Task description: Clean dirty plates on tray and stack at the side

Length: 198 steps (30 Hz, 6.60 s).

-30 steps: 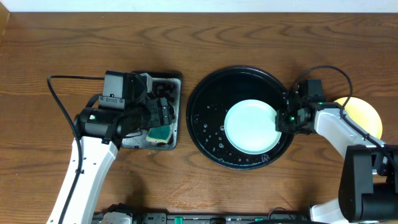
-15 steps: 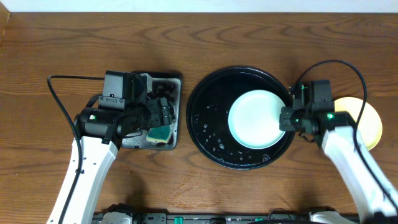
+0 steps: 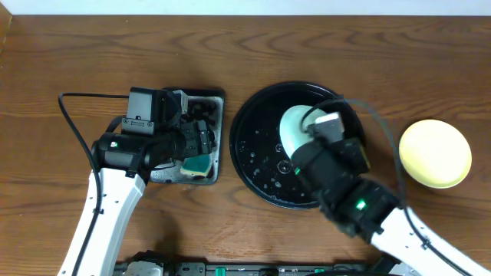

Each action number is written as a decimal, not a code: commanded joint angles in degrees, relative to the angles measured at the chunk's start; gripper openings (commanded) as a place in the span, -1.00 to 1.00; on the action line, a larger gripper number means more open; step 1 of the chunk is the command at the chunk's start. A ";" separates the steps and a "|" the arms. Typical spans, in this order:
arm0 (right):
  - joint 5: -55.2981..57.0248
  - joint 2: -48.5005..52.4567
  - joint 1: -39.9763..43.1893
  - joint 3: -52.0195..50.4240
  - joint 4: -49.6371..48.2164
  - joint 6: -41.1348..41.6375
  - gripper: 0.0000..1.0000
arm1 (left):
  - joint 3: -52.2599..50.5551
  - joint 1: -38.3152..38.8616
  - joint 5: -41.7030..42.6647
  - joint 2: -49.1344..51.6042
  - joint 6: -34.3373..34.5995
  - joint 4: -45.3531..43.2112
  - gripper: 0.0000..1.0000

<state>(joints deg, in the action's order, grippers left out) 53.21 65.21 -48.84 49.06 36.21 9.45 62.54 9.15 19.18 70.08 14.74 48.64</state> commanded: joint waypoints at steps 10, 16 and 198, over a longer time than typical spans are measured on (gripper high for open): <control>29.94 -0.44 -15.43 0.57 -1.22 -5.22 -0.98 | 1.01 -0.09 0.07 0.00 -0.57 0.13 0.67; 30.21 -0.44 -15.78 0.57 -3.41 -9.90 -0.98 | 1.01 -0.09 0.07 0.00 -0.57 0.13 0.67; -74.23 -64.94 44.13 -48.74 -33.70 -21.33 0.99 | 0.96 -0.11 0.02 -0.50 -0.57 0.13 0.67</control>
<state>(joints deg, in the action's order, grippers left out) -21.17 0.62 -4.16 0.51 2.33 -11.27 62.54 9.15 19.18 70.08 14.74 48.66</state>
